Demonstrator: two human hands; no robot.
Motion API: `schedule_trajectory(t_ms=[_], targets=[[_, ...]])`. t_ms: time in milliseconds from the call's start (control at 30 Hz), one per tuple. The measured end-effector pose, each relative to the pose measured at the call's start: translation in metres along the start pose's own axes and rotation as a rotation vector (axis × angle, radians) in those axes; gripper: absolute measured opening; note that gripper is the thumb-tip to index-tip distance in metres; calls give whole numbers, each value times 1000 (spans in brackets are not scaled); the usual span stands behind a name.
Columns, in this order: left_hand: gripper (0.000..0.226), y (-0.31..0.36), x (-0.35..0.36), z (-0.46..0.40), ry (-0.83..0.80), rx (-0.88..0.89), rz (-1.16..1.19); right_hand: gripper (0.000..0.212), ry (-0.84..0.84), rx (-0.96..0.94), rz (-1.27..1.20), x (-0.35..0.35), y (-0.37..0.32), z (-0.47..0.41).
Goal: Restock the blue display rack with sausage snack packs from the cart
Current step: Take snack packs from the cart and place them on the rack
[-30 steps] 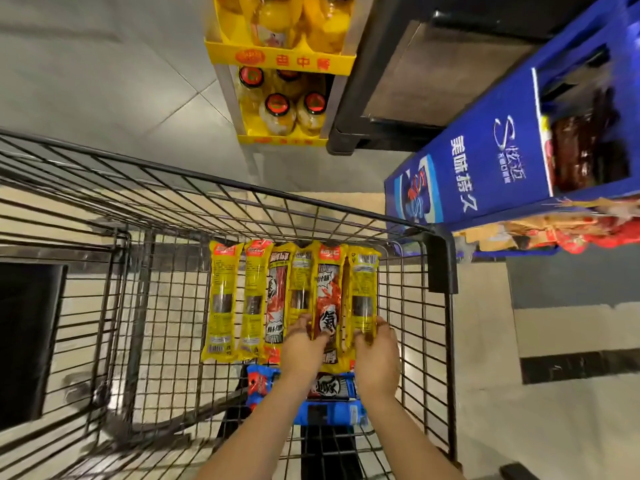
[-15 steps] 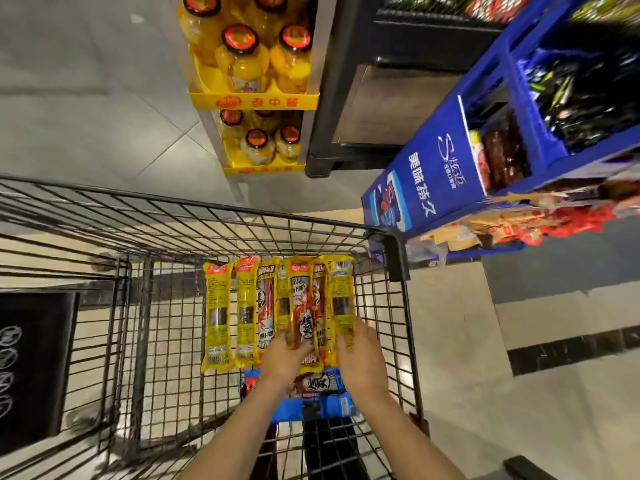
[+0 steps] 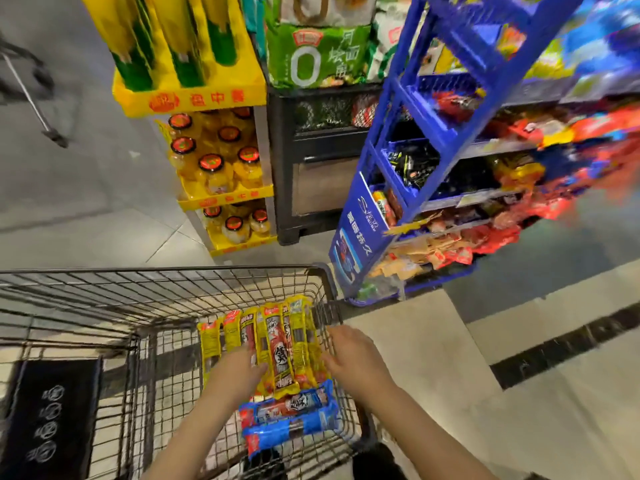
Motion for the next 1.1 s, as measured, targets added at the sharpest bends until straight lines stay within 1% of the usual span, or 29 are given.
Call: schedule_trajectory(t_ms=[100, 167, 200, 267, 333, 467, 600, 700, 767, 933, 1100], targets=[[54, 46, -25, 21, 131, 63, -151, 44, 54, -36, 8, -49, 32, 19], [51, 90, -35, 32, 243, 123, -229, 55, 115, -64, 22, -84, 62, 33], [51, 116, -37, 37, 286, 155, -267, 54, 151, -72, 23, -99, 83, 40], [52, 177, -34, 46, 334, 222, -306, 43, 210, -56, 14, -132, 128, 55], [50, 241, -25, 52, 357, 314, -279, 36, 280, -29, 9, -163, 174, 70], [57, 357, -3, 64, 377, 575, -239, 34, 421, 54, 36, -221, 253, 104], [59, 441, 11, 82, 428, 768, -280, 30, 557, 102, 23, -263, 303, 132], [56, 479, 10, 90, 456, 841, -283, 37, 601, 118, -6, -287, 324, 138], [54, 494, 6, 90, 458, 853, -268, 42, 602, 116, -24, -300, 332, 134], [59, 509, -21, 64, 473, 748, -249, 41, 585, 30, -89, -334, 341, 103], [55, 541, -63, 36, 553, 740, -197, 44, 610, -42, -93, -392, 349, 54]])
Point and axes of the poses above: each hand's wrist, its own z-axis away from the middle knuckle, its own x-axis out of the palm, y = z × x, the point moved 3 cm from there along -z, towards the middle knuckle, and after that the axes turned 3 degrees about z, right-handed, at the moved point
